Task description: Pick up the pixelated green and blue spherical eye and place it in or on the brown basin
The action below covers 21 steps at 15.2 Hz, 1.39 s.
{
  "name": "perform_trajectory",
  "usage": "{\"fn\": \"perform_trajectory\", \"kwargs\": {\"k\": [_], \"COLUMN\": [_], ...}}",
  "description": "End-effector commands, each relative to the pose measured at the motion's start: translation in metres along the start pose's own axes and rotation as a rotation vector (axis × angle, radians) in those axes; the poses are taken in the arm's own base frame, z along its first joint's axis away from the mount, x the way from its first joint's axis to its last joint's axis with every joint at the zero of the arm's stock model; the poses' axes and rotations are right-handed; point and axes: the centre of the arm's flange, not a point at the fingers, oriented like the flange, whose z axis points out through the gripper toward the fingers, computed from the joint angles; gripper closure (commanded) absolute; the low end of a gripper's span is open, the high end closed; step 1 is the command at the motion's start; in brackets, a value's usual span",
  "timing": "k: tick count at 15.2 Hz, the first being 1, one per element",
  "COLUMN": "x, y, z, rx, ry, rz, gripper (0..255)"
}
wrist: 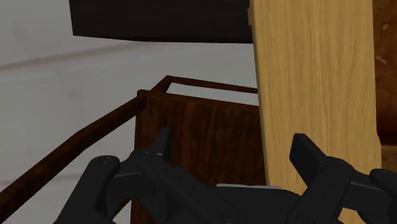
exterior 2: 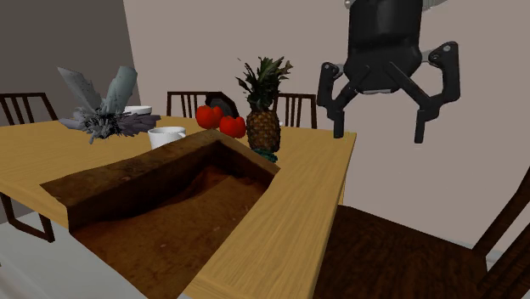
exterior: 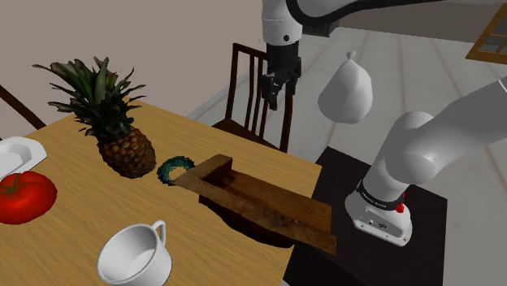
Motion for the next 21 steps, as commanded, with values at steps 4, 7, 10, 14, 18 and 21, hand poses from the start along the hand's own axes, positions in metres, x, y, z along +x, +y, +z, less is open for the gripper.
{"fn": "perform_trajectory", "kwargs": {"k": [4,7,10,14,18,21], "x": [0.024,0.038,0.051,0.068,0.084,0.092], "y": [-0.062,-0.099,-0.136,-0.187,-0.237,-0.264], "z": [0.002,0.003,0.004,0.005,0.007,0.008], "rx": [0.0,0.0,0.0,0.0,0.0,0.0], "ry": [-0.005,-0.009,-0.012,-0.016,-0.02,-0.023], "rz": [-0.026,-0.042,-0.058,-0.079,-0.1,-0.111], "gripper": [0,0,0,0,0,0]}}
